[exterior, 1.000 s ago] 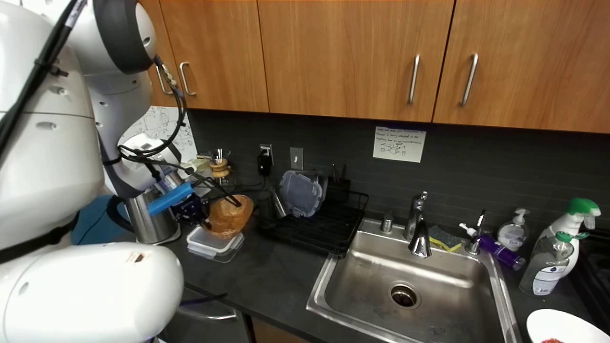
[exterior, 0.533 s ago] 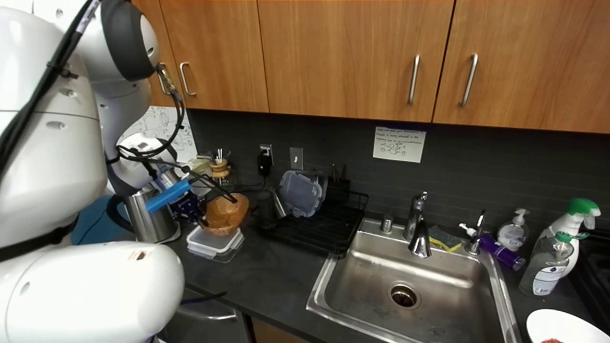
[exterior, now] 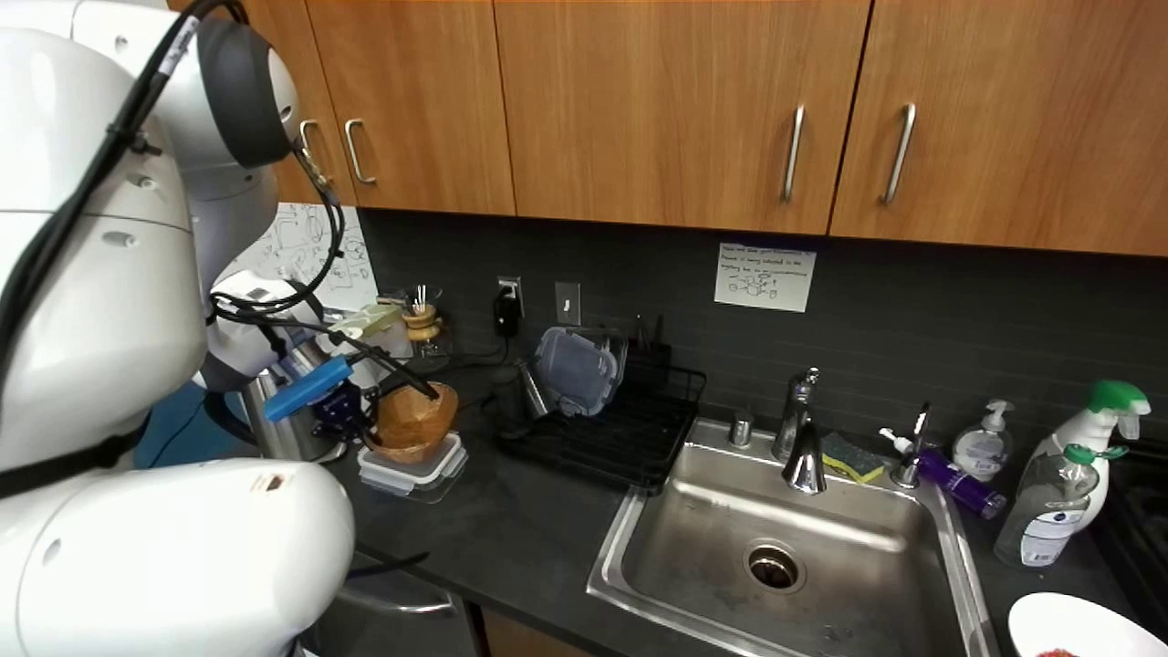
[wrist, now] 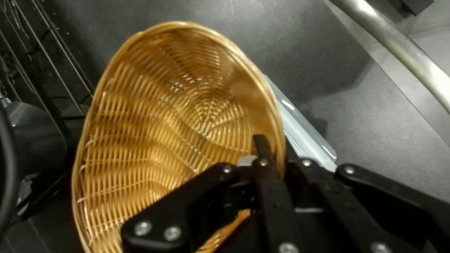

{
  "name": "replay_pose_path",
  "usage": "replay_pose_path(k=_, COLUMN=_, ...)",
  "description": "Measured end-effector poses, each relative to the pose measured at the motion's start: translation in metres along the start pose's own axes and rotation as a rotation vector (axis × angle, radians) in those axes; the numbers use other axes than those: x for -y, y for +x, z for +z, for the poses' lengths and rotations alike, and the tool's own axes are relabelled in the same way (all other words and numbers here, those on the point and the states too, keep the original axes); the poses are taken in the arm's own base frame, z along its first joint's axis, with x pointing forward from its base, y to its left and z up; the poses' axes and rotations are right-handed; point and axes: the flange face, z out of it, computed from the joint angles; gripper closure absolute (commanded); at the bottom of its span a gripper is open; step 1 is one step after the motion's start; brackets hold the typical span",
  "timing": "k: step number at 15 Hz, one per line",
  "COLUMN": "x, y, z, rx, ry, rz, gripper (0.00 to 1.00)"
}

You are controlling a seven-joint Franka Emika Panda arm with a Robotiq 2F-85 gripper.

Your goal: Put the bowl on the lunch box

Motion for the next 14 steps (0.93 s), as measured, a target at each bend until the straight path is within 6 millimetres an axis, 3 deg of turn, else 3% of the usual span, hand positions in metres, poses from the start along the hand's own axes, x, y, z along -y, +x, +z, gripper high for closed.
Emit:
replay_pose_path(k=8, x=0.007, y=0.002, z=0.002, rx=-0.001, ry=0.003, rz=-0.010, gripper=0.98)
replay_pose_path(k=14, x=0.026, y=0.002, z=0.019, rx=0.007, ry=0.027, rz=-0.041, gripper=0.98)
